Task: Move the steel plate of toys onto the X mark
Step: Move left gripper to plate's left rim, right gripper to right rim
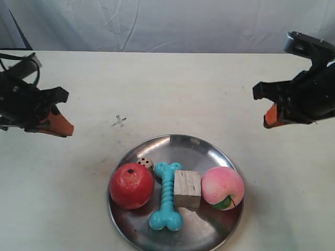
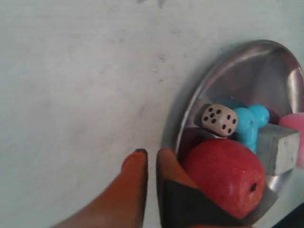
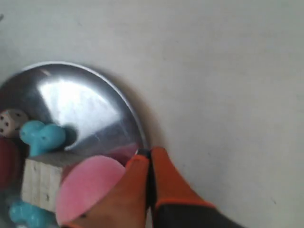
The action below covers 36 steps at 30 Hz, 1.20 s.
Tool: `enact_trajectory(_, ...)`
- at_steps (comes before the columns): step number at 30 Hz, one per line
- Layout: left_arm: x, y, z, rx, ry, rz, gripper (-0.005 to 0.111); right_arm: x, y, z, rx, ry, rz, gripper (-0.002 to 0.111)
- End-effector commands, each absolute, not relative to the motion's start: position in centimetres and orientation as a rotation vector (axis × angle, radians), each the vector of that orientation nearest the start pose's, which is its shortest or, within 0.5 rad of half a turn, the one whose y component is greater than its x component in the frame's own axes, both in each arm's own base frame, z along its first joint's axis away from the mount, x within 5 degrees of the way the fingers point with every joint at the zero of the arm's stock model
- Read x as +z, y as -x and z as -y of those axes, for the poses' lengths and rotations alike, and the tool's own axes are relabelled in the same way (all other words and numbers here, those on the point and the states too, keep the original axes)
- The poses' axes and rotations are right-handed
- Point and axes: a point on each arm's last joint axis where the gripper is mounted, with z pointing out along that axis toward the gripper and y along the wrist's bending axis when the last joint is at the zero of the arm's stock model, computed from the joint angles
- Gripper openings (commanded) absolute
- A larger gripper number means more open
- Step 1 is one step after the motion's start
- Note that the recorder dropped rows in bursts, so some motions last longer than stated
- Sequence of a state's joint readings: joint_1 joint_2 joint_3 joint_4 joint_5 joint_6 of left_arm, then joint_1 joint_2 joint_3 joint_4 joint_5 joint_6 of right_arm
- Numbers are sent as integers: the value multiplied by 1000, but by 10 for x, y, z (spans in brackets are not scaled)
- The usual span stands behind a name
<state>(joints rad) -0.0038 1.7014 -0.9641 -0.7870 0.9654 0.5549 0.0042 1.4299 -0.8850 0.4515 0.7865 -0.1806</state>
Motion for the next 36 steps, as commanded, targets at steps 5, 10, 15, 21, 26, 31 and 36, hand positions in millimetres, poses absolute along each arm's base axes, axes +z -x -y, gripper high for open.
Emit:
enact_trajectory(5, 153, -298, 98, -1040, -312, -2934, 40, 216, -242, -22, 375, -192, -2860, 54)
enact_trajectory(10, 138, -294, 109, -989, -410, -2992, 40, 194, -231, -23, 408, -286, -2861, 50)
enact_trajectory(15, 136, -292, 118, -971, -447, -2986, 40, 178, -224, -24, 441, -357, -2890, 50)
enact_trajectory(21, 135, -291, 129, -922, -500, -2967, 40, 164, -219, -27, 486, -427, -2929, 50)
enact_trajectory(26, 134, -296, 132, -847, -483, -2923, 40, 154, -206, -36, 636, -494, -2952, 50)
enact_trajectory(31, 145, -308, 135, -835, -537, -2877, 40, 140, -184, -42, 752, -537, -2993, 50)
enact_trajectory(36, 152, -323, 139, -826, -599, -2849, 40, 134, -175, -46, 826, -564, -2986, 50)
